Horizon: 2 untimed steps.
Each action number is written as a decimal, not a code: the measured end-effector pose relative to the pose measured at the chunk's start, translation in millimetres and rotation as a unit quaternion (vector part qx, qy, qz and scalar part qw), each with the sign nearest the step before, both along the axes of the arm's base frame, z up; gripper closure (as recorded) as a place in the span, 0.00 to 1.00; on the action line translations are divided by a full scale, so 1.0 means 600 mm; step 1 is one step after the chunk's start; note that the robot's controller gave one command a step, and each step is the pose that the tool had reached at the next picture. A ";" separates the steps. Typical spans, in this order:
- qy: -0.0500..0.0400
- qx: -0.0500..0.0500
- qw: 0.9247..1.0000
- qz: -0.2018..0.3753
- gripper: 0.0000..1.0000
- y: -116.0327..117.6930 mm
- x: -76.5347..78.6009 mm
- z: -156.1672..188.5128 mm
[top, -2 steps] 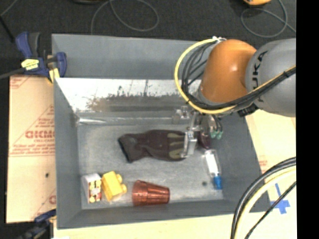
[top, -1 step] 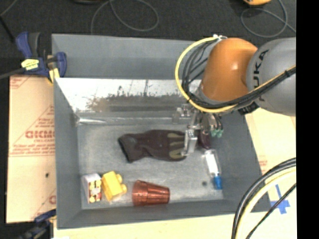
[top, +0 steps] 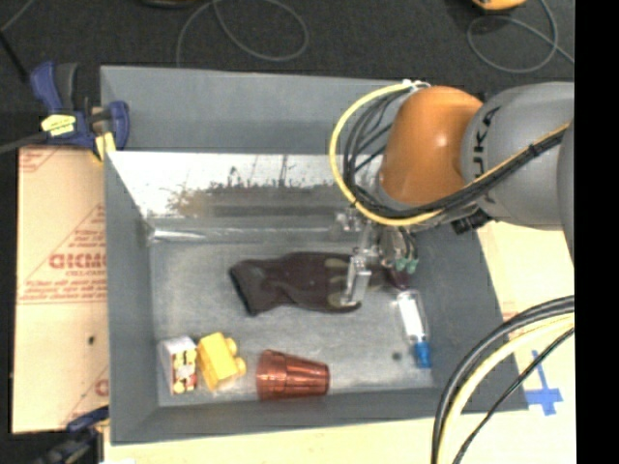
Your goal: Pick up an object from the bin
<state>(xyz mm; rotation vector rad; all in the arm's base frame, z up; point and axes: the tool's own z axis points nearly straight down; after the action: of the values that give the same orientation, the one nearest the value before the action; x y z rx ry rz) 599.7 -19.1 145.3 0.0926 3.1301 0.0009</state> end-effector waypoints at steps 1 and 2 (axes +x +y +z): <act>0.001 0.000 1.000 -0.010 0.00 0.001 0.000 -0.023; 0.004 -0.001 1.000 0.025 0.00 0.002 -0.019 -0.077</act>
Offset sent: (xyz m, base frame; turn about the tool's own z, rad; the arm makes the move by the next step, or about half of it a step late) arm -0.0207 0.0062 -0.0318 -0.1532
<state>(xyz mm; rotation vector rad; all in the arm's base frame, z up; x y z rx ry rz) 588.1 -17.8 99.1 0.0128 3.1384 -0.0022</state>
